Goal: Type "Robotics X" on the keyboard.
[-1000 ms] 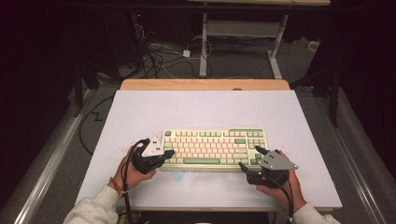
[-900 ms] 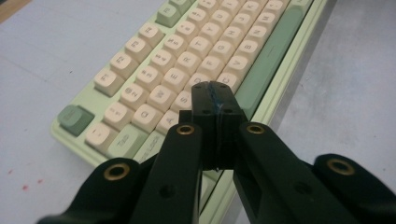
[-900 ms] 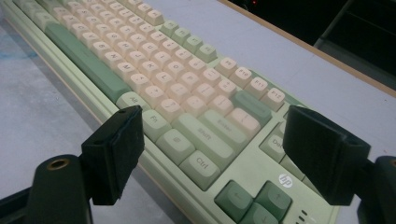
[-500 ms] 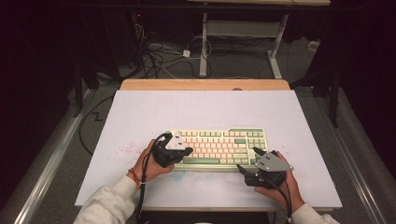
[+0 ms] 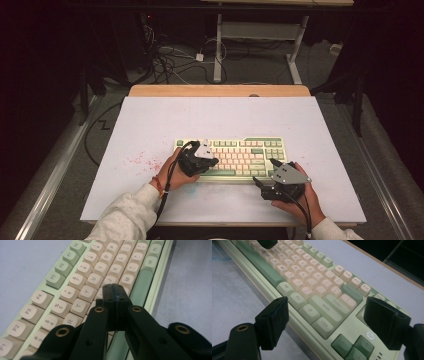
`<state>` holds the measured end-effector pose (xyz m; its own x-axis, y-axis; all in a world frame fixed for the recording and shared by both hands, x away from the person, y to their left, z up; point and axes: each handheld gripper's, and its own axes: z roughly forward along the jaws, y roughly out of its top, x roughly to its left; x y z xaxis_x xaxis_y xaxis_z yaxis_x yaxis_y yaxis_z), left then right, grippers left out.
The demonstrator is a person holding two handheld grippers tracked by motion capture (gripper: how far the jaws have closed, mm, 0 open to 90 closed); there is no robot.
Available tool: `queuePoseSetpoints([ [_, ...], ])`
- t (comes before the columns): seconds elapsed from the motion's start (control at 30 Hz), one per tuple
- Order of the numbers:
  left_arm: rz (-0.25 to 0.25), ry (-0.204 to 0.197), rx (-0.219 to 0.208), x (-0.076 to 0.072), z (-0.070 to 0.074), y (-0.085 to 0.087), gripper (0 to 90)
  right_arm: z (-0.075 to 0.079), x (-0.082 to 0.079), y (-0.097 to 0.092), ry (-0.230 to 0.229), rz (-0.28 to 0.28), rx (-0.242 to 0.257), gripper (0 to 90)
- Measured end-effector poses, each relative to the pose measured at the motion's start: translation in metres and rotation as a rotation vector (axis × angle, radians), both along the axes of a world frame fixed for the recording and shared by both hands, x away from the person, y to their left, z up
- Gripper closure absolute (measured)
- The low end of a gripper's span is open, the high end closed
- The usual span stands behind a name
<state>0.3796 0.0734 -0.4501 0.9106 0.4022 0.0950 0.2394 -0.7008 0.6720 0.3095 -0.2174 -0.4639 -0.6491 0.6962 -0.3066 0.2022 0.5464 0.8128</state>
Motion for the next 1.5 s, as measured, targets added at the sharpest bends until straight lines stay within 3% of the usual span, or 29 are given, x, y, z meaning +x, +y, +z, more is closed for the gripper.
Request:
queuePoseSetpoints([
  [0.53,-0.009,0.0,0.045,0.003,-0.008,-0.007,87.9,-0.002,0.001,0.001,0.005,0.01,-0.019,21.1],
  [0.63,-0.011,-0.014,0.053,0.001,-0.006,-0.007,87.8,-0.002,0.001,0.001,0.005,0.01,-0.016,21.1],
  [0.93,-0.004,-0.07,0.023,-0.004,0.006,0.001,83.9,-0.001,0.001,-0.001,-0.001,0.0,-0.009,21.5],
  [1.23,0.022,-0.107,-0.01,-0.008,0.013,0.014,76.7,0.0,0.002,-0.002,0.002,-0.005,-0.004,21.6],
  [1.5,0.041,-0.173,-0.009,-0.016,0.014,0.022,58.9,0.0,0.002,-0.003,-0.001,-0.004,-0.005,21.6],
])
